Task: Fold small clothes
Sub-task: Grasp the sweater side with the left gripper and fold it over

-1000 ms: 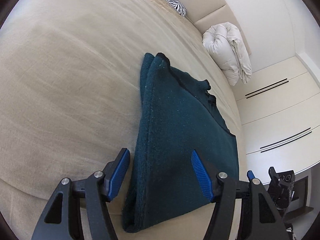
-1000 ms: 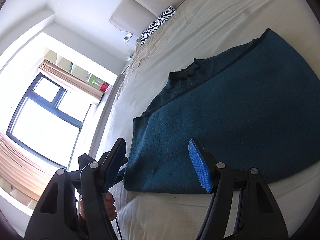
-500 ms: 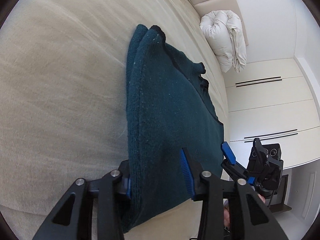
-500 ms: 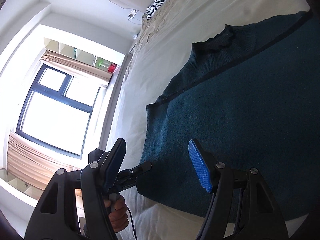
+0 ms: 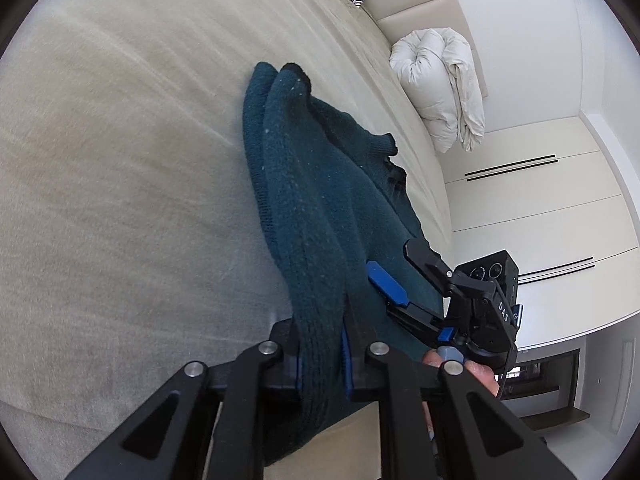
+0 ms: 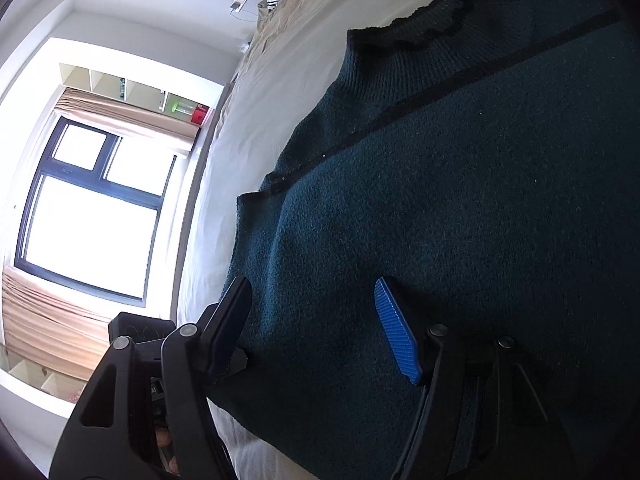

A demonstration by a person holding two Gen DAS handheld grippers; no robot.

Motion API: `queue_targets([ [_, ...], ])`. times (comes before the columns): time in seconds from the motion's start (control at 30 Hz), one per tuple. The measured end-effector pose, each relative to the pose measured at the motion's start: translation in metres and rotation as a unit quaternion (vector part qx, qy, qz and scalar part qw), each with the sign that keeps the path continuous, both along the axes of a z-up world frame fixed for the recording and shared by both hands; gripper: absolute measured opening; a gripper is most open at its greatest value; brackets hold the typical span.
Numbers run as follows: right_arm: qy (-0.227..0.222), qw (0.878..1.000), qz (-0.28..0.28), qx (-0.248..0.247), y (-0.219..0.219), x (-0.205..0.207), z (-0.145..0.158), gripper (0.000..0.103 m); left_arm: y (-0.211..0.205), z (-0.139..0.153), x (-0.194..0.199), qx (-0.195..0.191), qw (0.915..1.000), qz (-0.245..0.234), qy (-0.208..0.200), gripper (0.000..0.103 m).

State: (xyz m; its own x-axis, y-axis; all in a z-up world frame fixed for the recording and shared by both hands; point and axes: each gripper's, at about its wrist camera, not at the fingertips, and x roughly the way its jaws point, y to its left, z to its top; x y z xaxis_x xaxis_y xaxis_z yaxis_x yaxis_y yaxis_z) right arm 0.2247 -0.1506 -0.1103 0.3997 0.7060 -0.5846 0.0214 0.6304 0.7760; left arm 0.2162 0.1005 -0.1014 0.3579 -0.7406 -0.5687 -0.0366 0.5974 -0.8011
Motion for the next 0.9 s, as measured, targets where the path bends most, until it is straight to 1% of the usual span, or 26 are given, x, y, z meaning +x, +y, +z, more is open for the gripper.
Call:
queue_targets([
  [0.1, 0.017, 0.999, -0.015, 0.045, -0.016, 0.003, 0.003, 0.063, -0.012, 0.024, 0.001, 0.010, 0.9997, -0.011, -0.020, 0.015],
  [0.17, 0.002, 0.998, -0.027, 0.062, -0.035, -0.001, 0.015, 0.064, -0.023, 0.042, 0.002, 0.019, 0.9989, -0.022, -0.037, 0.015],
  [0.23, -0.015, 0.997, -0.037, 0.066, -0.057, -0.006, 0.028, 0.067, -0.040, 0.060, 0.006, 0.025, 0.9977, -0.033, -0.053, 0.015],
  [0.37, -0.029, 0.993, -0.065, 0.096, -0.114, -0.015, 0.041, 0.074, -0.095, 0.088, 0.010, 0.031, 0.9936, -0.069, -0.084, 0.015],
  [0.43, -0.031, 0.990, -0.080, 0.112, -0.144, -0.019, 0.042, 0.075, -0.132, 0.093, 0.011, 0.034, 0.9905, -0.094, -0.094, 0.015],
  [0.53, -0.020, 0.985, -0.099, 0.143, -0.185, -0.024, 0.031, 0.078, -0.190, 0.089, 0.014, 0.037, 0.9856, -0.133, -0.098, 0.015],
  [0.6, -0.008, 0.979, -0.117, 0.166, -0.207, -0.024, 0.022, 0.078, -0.227, 0.080, 0.013, 0.043, 0.9810, -0.161, -0.100, 0.015],
  [0.63, -0.004, 0.976, -0.130, 0.174, -0.218, -0.026, 0.015, 0.078, -0.244, 0.072, 0.012, 0.046, 0.9796, -0.171, -0.095, 0.015],
  [0.7, -0.002, 0.970, -0.150, 0.193, -0.239, -0.032, 0.003, 0.078, -0.271, 0.055, 0.010, 0.054, 0.9757, -0.194, -0.086, 0.023],
  [0.73, -0.003, 0.967, -0.155, 0.203, -0.248, -0.035, -0.003, 0.078, -0.283, 0.049, 0.008, 0.063, 0.9724, -0.206, -0.088, 0.032],
  [0.77, -0.001, 0.965, -0.154, 0.211, -0.252, -0.036, -0.007, 0.078, -0.288, 0.044, 0.005, 0.067, 0.9710, -0.212, -0.087, 0.034],
  [0.8, 0.002, 0.966, -0.150, 0.208, -0.254, -0.036, -0.009, 0.078, -0.289, 0.042, 0.002, 0.058, 0.9714, -0.214, -0.084, 0.034],
  [0.83, 0.001, 0.968, -0.143, 0.204, -0.254, -0.035, -0.009, 0.078, -0.286, 0.042, -0.002, 0.047, 0.9715, -0.216, -0.086, 0.036],
  [0.87, 0.000, 0.971, -0.136, 0.197, -0.253, -0.034, -0.008, 0.078, -0.280, 0.045, -0.005, 0.044, 0.9714, -0.213, -0.095, 0.043],
  [0.9, 0.000, 0.974, -0.129, 0.188, -0.252, -0.032, -0.006, 0.078, -0.273, 0.050, -0.009, 0.050, 0.9709, -0.208, -0.108, 0.045],
])
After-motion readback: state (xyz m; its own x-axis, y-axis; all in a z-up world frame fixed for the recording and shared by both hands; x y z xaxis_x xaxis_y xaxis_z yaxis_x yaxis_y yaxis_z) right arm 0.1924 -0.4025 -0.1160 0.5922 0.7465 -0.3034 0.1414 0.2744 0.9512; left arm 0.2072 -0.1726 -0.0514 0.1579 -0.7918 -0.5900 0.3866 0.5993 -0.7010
